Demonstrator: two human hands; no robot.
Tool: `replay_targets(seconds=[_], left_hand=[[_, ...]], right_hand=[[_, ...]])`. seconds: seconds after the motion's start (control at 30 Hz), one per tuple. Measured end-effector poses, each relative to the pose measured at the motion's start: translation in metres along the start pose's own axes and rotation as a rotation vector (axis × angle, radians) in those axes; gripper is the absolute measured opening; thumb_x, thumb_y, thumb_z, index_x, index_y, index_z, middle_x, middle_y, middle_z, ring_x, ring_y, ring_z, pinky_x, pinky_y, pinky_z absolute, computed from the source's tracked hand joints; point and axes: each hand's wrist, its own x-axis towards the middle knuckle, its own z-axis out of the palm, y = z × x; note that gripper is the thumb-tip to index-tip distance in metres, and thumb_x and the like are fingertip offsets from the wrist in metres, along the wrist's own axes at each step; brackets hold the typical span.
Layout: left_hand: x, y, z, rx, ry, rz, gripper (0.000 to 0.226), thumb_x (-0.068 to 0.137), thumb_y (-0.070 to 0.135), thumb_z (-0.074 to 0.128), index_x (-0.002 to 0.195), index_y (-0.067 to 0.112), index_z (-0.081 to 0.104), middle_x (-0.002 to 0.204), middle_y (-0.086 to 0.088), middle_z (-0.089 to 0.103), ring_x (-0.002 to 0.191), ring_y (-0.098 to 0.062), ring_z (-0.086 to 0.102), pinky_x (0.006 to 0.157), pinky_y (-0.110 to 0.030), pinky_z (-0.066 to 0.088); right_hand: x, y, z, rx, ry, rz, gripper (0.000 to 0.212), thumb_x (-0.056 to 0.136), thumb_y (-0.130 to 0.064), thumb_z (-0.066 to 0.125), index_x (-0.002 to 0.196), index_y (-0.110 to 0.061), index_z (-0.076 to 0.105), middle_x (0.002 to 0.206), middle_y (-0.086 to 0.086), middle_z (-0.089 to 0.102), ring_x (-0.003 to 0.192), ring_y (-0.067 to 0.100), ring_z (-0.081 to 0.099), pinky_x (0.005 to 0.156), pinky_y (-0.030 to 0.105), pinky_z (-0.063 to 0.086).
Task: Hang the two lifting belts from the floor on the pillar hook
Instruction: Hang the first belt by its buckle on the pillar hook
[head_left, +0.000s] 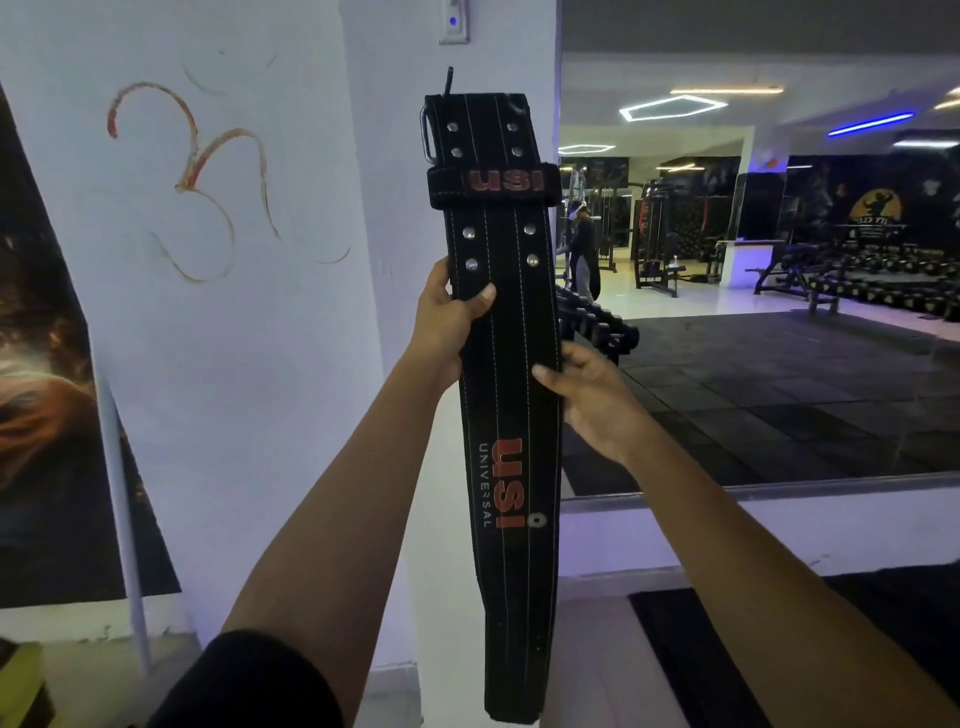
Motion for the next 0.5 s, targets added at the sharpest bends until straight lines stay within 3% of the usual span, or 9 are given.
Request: replay_targets(seconds=[0.2, 0.3, 0.4, 0.43, 0.5], left_hand=[[0.0, 0.01, 0.002, -0.016, -0.014, 0.02, 0.045, 0.088, 0.002, 0.058, 0.128, 0.02, 0.047, 0.123, -0.008, 0.062, 0.113, -0.03, 0.062, 0.092, -0.048, 0.053], [-0.001, 0.007, -0.001, -0.023, -0.048, 0.017, 0.045, 0.088, 0.001, 0.058, 0.126, 0.022, 0.047, 0.121, -0.006, 0.062, 0.114, -0.029, 0.061, 0.094, -0.047, 0.052], [-0.006, 0.0, -0.003, -0.021, -0.119, 0.015, 0.044, 0.087, -0.002, 0.057, 0.122, 0.023, 0.048, 0.118, -0.006, 0.063, 0.117, -0.031, 0.059, 0.094, -0.044, 0.052], [-0.008, -0.003, -0.002, -0.021, -0.135, 0.007, 0.045, 0.087, -0.002, 0.057, 0.124, 0.022, 0.048, 0.119, -0.007, 0.062, 0.117, -0.031, 0.059, 0.095, -0.044, 0.051], [-0.01, -0.004, -0.001, -0.023, -0.165, -0.01, 0.051, 0.086, 0.0, 0.058, 0.131, 0.02, 0.044, 0.123, -0.008, 0.062, 0.117, -0.03, 0.059, 0.098, -0.045, 0.05]], right_hand=[[-0.024, 0.032, -0.011, -0.301, -0.014, 0.116, 0.036, 0.081, 0.004, 0.062, 0.114, -0.009, 0.059, 0.118, 0.015, 0.067, 0.111, 0.024, 0.063, 0.105, 0.046, 0.044], [-0.023, 0.026, -0.017, -0.18, -0.037, 0.138, 0.037, 0.08, 0.0, 0.064, 0.115, -0.012, 0.059, 0.121, 0.015, 0.065, 0.115, 0.028, 0.061, 0.106, 0.05, 0.042], [0.006, -0.024, -0.012, 0.0, 0.004, 0.02, 0.04, 0.08, -0.02, 0.067, 0.118, -0.013, 0.059, 0.117, 0.01, 0.066, 0.109, 0.027, 0.062, 0.09, 0.042, 0.052], [0.014, -0.043, -0.006, -0.033, 0.022, 0.004, 0.034, 0.083, -0.028, 0.065, 0.114, -0.013, 0.062, 0.112, 0.008, 0.068, 0.104, 0.026, 0.064, 0.084, 0.039, 0.055], [0.025, -0.067, 0.006, -0.148, 0.034, 0.048, 0.045, 0.084, -0.046, 0.06, 0.114, -0.012, 0.065, 0.114, 0.01, 0.07, 0.106, 0.027, 0.066, 0.087, 0.041, 0.055]])
